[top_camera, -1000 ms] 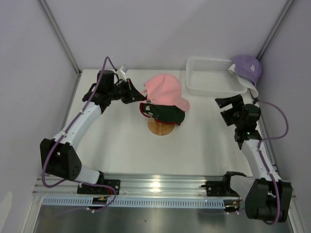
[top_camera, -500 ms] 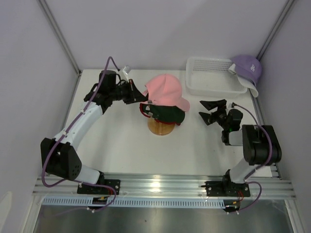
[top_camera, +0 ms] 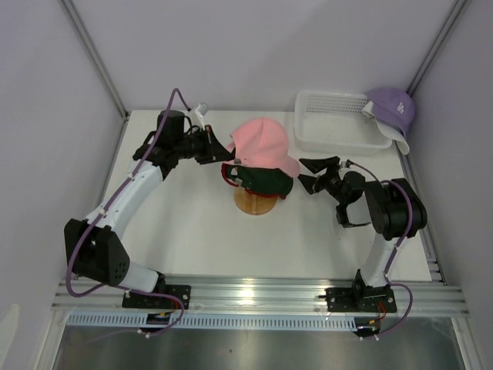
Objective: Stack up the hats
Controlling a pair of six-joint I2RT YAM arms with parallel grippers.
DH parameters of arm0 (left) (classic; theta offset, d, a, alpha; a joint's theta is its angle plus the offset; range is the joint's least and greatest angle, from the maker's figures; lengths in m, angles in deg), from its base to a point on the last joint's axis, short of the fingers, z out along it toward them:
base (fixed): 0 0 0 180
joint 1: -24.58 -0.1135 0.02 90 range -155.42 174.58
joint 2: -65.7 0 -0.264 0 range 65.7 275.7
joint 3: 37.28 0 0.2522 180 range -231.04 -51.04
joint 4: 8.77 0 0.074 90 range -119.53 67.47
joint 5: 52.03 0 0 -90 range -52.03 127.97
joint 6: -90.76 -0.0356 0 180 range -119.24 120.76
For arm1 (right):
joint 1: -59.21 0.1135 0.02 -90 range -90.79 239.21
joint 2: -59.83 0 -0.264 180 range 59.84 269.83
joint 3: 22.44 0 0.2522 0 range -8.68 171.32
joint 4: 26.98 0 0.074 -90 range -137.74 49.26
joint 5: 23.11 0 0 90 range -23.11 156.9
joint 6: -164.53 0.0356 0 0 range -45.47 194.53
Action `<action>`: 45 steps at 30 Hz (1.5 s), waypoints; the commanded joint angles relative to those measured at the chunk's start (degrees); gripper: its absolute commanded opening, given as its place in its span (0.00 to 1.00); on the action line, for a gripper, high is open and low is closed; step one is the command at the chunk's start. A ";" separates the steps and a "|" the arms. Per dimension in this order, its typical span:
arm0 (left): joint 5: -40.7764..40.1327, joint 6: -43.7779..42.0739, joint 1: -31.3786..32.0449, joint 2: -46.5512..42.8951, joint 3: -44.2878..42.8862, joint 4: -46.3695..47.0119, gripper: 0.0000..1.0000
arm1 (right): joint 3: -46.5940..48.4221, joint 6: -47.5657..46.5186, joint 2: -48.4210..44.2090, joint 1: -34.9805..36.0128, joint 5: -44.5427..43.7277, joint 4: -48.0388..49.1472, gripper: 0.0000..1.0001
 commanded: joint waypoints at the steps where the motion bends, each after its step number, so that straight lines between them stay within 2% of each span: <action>1: 0.37 -1.69 0.43 -0.08 -1.74 0.24 0.01 | 2.69 -3.15 -3.69 0.25 -1.75 3.97 0.76; 4: 0.72 -1.60 0.52 0.18 -1.82 0.42 0.01 | 3.75 -4.22 -4.58 0.77 -2.45 1.05 0.75; 10: 1.08 -1.95 0.87 0.45 -2.26 0.24 0.01 | 7.09 0.26 0.69 2.88 -1.14 4.92 0.59; 13: 1.07 -2.21 0.96 0.54 -2.70 -0.19 0.01 | 8.06 2.11 2.80 3.67 -0.78 7.11 0.45; 14: 0.90 -2.47 1.04 0.45 -2.70 -0.37 0.01 | 7.97 2.20 2.89 3.76 -0.78 7.64 0.36; 20: 0.11 -3.09 1.31 0.18 -3.40 -0.72 0.01 | 7.36 -0.25 0.17 2.97 -0.43 6.06 0.05; 22: -0.50 -3.44 1.39 0.18 -3.84 -1.25 0.01 | 7.79 -2.53 -1.49 2.62 -0.35 5.10 0.00; 28: -3.76 -5.20 1.48 -0.08 -8.15 -3.80 0.01 | 11.13 -6.59 -5.01 1.30 0.88 3.51 0.00; 33: -3.50 -5.11 1.40 -0.25 -13.07 -5.12 0.01 | 12.19 -2.39 -7.12 -0.62 1.06 8.95 0.00; 42: -3.41 -4.67 2.62 -2.88 -12.55 -5.56 0.02 | 7.63 0.36 -10.11 -3.62 1.77 12.83 0.00; 45: -5.69 -5.55 3.24 -4.82 -10.97 -5.38 0.02 | 5.43 -0.34 -11.34 -5.02 2.20 13.01 0.00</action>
